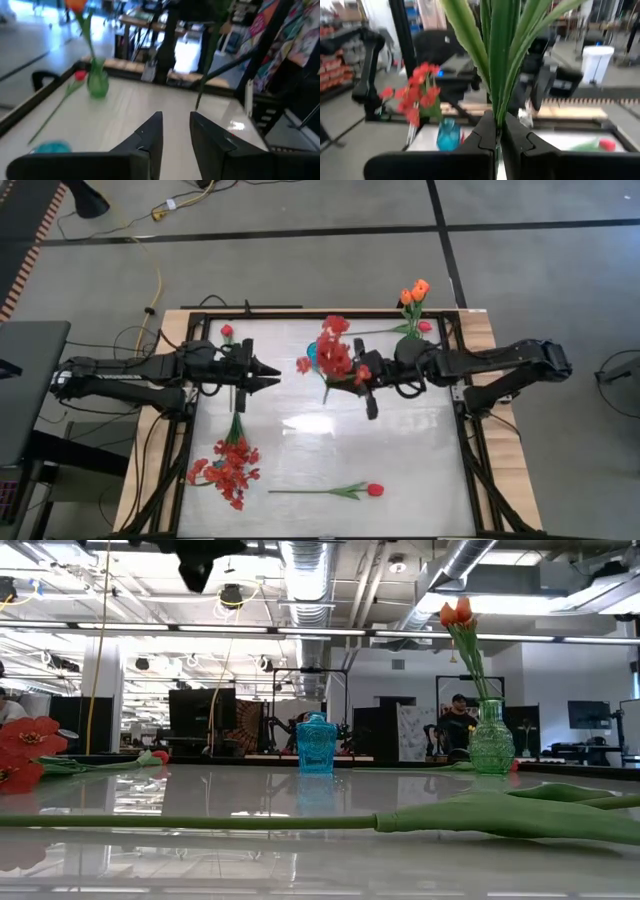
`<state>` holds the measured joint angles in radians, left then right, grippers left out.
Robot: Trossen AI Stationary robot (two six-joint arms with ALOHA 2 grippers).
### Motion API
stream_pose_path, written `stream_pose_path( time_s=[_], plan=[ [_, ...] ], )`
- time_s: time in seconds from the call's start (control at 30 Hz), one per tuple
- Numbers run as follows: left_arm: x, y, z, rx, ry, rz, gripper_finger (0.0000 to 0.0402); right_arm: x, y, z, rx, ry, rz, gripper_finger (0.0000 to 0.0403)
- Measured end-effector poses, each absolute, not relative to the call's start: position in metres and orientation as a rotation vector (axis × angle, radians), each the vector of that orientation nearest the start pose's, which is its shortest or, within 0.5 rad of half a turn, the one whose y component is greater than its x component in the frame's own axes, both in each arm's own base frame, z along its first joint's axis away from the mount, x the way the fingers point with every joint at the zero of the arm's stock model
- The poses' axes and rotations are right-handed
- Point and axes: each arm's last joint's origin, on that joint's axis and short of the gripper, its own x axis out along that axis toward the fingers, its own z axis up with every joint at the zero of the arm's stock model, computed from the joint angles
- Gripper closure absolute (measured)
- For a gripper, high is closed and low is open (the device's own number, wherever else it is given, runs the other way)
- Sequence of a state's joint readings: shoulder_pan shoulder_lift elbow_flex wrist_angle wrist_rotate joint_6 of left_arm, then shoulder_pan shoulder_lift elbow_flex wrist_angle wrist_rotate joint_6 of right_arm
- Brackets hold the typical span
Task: Sort flowers into vase by color
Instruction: Put the right red flowers into the bottom blue vase
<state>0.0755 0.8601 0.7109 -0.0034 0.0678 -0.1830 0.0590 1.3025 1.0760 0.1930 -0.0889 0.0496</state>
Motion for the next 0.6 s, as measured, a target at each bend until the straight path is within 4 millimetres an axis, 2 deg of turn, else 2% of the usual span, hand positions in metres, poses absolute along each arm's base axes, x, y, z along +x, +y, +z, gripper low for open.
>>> stream_pose_path(
  time_s=[0.2,0.33,0.6],
  plan=[
    [0.212,0.006,0.312,-0.213,0.084,0.008,0.0260,0.314,0.015,0.359,0.042,-0.093,0.137,0.0368],
    [0.226,0.003,0.309,-0.249,0.048,0.002,0.0227,0.321,0.014,0.355,0.041,-0.121,0.139,0.0368],
    [0.243,0.001,0.313,-0.254,-0.100,-0.024,0.0205,0.326,0.012,0.351,0.048,-0.111,0.133,0.0368]
  ],
)
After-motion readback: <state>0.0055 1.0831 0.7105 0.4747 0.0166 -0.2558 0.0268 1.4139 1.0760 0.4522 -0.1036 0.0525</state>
